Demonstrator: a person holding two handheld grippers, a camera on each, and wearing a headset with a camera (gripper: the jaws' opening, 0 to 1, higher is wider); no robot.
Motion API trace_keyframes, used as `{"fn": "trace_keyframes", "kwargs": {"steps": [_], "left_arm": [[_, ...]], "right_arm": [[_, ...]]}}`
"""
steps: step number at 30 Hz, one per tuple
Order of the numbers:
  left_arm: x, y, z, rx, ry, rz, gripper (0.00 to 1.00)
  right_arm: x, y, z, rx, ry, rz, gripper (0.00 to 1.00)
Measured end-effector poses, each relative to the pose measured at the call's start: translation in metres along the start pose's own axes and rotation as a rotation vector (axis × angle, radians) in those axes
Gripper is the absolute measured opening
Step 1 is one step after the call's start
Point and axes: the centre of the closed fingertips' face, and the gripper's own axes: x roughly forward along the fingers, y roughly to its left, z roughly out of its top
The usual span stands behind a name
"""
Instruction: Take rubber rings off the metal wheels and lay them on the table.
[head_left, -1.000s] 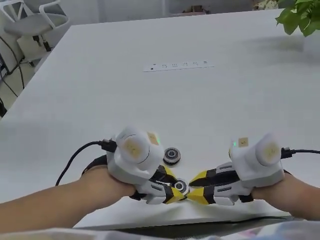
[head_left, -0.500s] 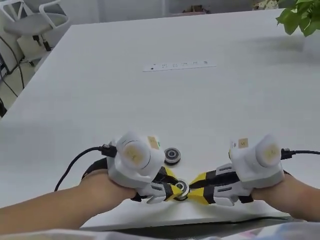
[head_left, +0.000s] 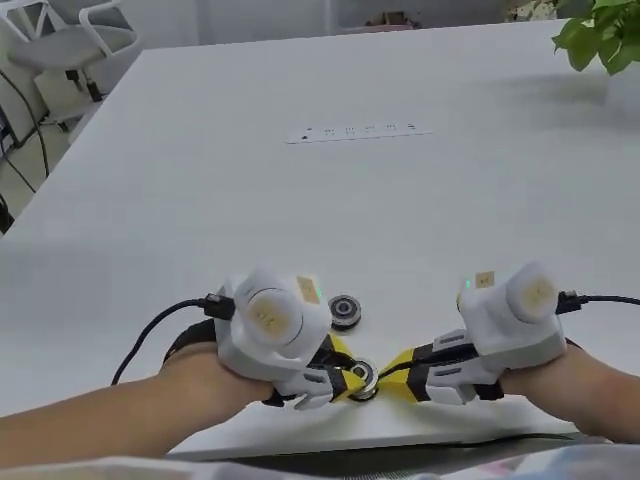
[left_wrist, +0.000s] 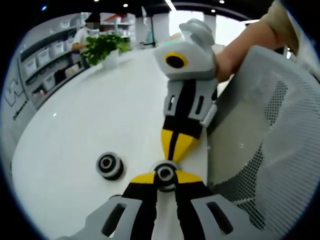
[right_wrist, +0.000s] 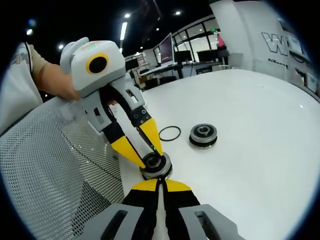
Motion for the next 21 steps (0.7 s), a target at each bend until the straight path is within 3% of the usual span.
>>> {"fn": "trace_keyframes", "kwargs": {"steps": [2,5,15,19,20,21], "left_arm": [[0.0,0.0,0.0,0.003,0.001,0.001,0.14],[0.0,0.0,-0.001,0.012,0.003,0.001,0.14],[0.0,0.001,-0.001,0.013,0.005,0.006,0.13],[-0.001,0.001,-0.001,0.013,0.004,0.006,0.13],[-0.001,0.001,-0.001,0.014,0.004,0.006,0.13],[0.0,0.001,-0.001,0.013,0.004,0.007,0.13]], "right_arm": [[0.0,0.0,0.0,0.046,-0.015,-0.002,0.0],[-0.002,-0.001,0.002,0.193,-0.076,0.017,0.0],[-0.007,-0.003,0.004,0.312,-0.111,0.032,0.0],[-0.011,-0.006,0.01,0.357,-0.158,0.029,0.0],[-0.012,-0.004,0.015,0.402,-0.19,0.05,0.0],[-0.012,-0.003,0.012,0.38,-0.17,0.053,0.0]]}}
